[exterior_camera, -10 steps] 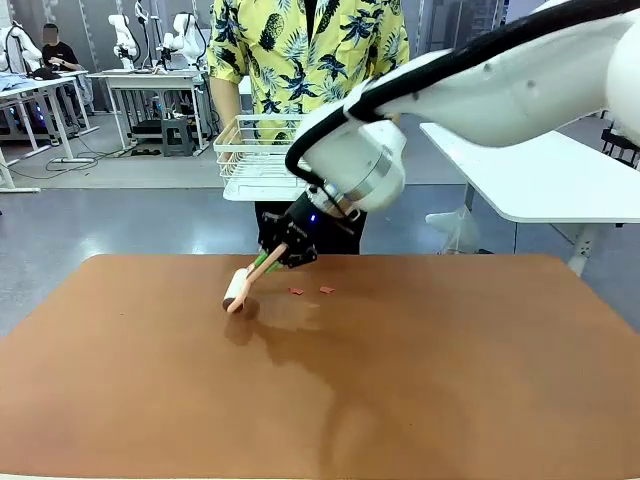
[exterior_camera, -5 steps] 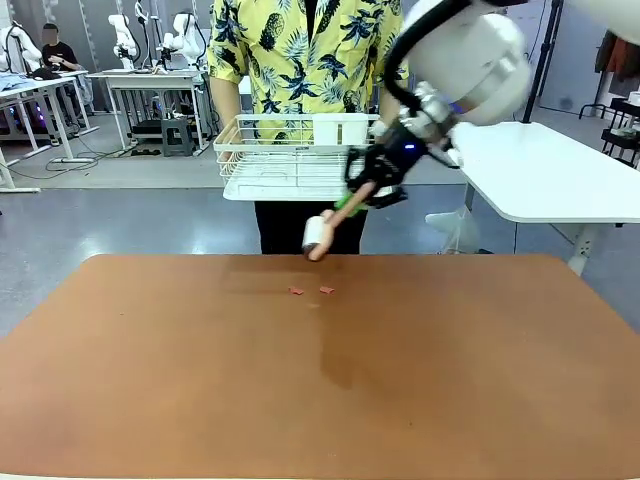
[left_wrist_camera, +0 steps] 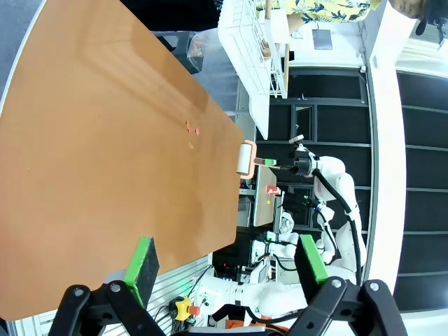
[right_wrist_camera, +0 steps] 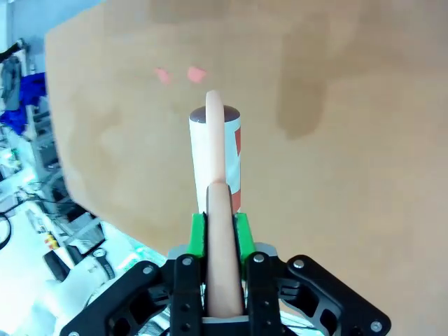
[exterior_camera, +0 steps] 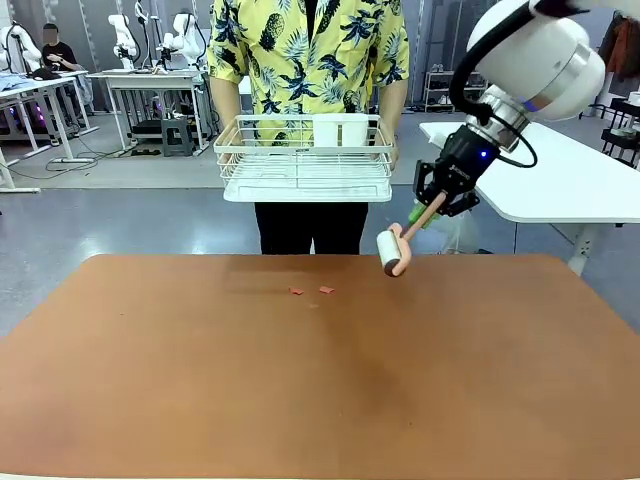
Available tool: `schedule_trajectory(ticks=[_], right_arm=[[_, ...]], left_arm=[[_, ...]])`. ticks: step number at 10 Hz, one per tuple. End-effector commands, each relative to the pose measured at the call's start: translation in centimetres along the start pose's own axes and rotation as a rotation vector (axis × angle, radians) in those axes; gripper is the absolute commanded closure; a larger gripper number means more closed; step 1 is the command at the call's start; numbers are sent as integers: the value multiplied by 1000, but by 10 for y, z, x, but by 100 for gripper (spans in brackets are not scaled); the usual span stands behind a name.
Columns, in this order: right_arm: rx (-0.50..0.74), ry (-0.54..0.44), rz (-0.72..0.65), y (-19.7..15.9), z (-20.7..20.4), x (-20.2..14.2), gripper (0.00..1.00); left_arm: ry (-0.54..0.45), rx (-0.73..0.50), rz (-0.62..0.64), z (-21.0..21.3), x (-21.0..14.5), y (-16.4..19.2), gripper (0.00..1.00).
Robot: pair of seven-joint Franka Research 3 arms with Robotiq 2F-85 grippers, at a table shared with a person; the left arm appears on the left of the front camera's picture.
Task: Clean the table.
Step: Clean the table with the Lint Roller when the human lifts the Dish drying rack.
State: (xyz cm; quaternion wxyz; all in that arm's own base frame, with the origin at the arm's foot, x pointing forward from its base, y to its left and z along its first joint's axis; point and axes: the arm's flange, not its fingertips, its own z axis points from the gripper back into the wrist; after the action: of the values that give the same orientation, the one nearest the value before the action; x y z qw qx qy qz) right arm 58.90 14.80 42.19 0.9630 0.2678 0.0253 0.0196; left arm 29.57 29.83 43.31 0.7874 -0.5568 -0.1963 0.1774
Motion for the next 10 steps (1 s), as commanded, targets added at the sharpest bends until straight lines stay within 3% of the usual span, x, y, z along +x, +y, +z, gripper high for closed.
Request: schedule_trajectory(ticks=[1,2,3,10], right_arm=[[-30,34,5,-1,-14,30,79],[-24,49,0,-5,-19,32,79],[-24,13,7,-7,-10,12,79],[-48,-16,14,-9,-14,28,79]], left_arm=[[-6,-14,-5,1,-3,0,0],[-6,-14,-5,1,-3,0,0],[-6,-14,-5,1,-3,0,0],[-6,-14,-5,1,-3,0,0]])
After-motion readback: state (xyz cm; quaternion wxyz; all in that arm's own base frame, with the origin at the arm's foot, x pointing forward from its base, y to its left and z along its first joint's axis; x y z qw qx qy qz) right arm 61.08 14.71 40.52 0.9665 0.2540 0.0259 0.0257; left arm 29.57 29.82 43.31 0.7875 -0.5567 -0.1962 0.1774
